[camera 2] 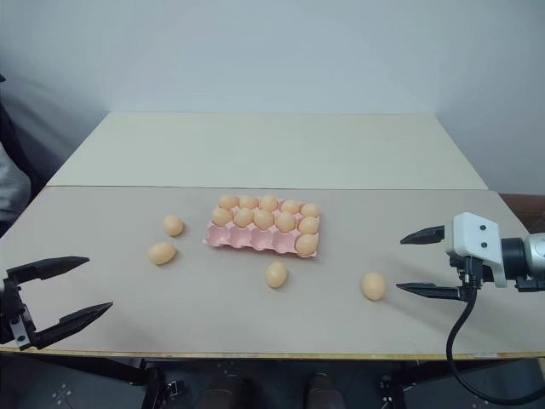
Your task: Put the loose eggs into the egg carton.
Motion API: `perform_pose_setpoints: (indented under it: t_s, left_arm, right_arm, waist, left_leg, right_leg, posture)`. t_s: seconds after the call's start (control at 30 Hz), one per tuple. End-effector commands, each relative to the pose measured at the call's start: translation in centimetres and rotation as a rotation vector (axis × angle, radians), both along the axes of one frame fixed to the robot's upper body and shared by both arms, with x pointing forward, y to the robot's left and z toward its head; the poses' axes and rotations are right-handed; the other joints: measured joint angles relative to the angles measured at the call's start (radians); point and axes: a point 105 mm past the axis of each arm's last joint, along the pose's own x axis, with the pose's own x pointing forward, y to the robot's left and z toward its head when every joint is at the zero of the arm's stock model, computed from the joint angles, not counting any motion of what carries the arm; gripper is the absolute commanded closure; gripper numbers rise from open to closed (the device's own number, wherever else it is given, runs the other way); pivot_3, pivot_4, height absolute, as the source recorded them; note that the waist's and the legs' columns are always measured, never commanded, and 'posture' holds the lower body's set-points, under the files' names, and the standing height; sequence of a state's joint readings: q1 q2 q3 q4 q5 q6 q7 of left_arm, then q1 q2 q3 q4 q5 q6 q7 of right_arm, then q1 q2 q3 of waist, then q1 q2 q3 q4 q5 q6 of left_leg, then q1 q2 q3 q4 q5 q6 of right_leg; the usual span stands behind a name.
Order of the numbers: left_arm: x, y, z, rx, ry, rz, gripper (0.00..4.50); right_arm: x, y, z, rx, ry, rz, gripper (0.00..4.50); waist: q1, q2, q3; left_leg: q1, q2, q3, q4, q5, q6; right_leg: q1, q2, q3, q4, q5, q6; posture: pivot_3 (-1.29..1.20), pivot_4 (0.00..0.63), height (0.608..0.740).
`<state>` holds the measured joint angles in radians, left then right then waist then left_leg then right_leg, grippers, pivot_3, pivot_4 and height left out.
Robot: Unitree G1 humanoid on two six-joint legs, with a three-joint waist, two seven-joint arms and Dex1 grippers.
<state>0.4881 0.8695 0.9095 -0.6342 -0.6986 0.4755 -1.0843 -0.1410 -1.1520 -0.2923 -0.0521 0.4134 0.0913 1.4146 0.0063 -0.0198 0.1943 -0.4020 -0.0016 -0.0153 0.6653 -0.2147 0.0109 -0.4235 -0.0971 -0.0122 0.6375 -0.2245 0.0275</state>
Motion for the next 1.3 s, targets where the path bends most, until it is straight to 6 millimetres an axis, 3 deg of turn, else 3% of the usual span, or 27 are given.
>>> perform_pose_setpoints:
  t_s: [0.03, 0.3, 0.63, 0.87, 1.1, 1.3]
  left_arm:
    - [0.0, -0.1, 0.9, 0.028, -0.026, 0.002, 0.02]
    - [0.4, -0.2, 1.4, 0.030, -0.059, 0.006, 0.02]
    - [0.7, -0.7, 1.3, 0.012, -0.048, -0.039, 0.02]
    - [0.7, -1.8, 1.0, -0.034, -0.029, -0.106, 0.02]
    - [0.0, -4.5, 1.5, -0.184, -0.017, -0.276, 0.02]
    - [0.1, -4.9, 1.0, -0.177, 0.003, -0.285, 0.02]
  right_arm:
    - [0.0, 0.0, 1.1, -0.016, -0.040, 0.008, 0.00]
    - [-0.2, -0.6, 1.1, -0.035, -0.029, -0.013, 0.00]
    - [-0.3, -0.4, -1.2, -0.063, 0.018, -0.032, 0.00]
    - [0.9, 1.2, -3.6, -0.088, 0.040, 0.010, 0.00]
    - [2.5, 2.2, -4.5, -0.077, 0.027, 0.027, 0.00]
    - [3.4, 2.7, -5.8, -0.085, 0.040, 0.036, 0.00]
  waist:
    - [0.000, 0.000, 0.000]
    - [-0.001, 0.000, 0.000]
    - [0.000, 0.000, 0.000]
    - [-0.007, 0.000, 0.000]
    - [-0.010, -0.001, 0.000]
    - [-0.011, -0.001, -0.001]
  left_leg:
    - [0.000, 0.000, 0.000, 0.000, 0.000, 0.000]
    - [0.002, 0.003, 0.002, 0.000, 0.000, 0.000]
    - [0.001, 0.006, 0.004, 0.000, 0.000, -0.001]
    - [0.002, 0.008, 0.008, 0.000, 0.000, -0.001]
    - [0.002, 0.009, 0.010, 0.000, 0.000, -0.001]
    - [0.002, 0.009, 0.011, 0.000, 0.000, -0.001]
  right_leg:
    - [0.000, 0.001, 0.000, 0.000, 0.000, 0.000]
    - [0.000, 0.004, 0.002, 0.000, 0.002, -0.004]
    - [0.000, 0.006, 0.002, -0.007, 0.006, -0.004]
    - [0.000, 0.007, 0.003, -0.008, 0.008, -0.004]
    - [-0.001, 0.007, 0.005, -0.008, 0.009, -0.004]
    - [-0.001, 0.009, 0.005, -0.008, 0.010, -0.004]
  posture:
    - [0.00, 0.150, 0.740]
    - [0.00, 0.150, 0.740]
    - [0.00, 0.150, 0.740]
    - [0.00, 0.150, 0.740]
    - [0.00, 0.150, 0.740]
    - [0.00, 0.150, 0.740]
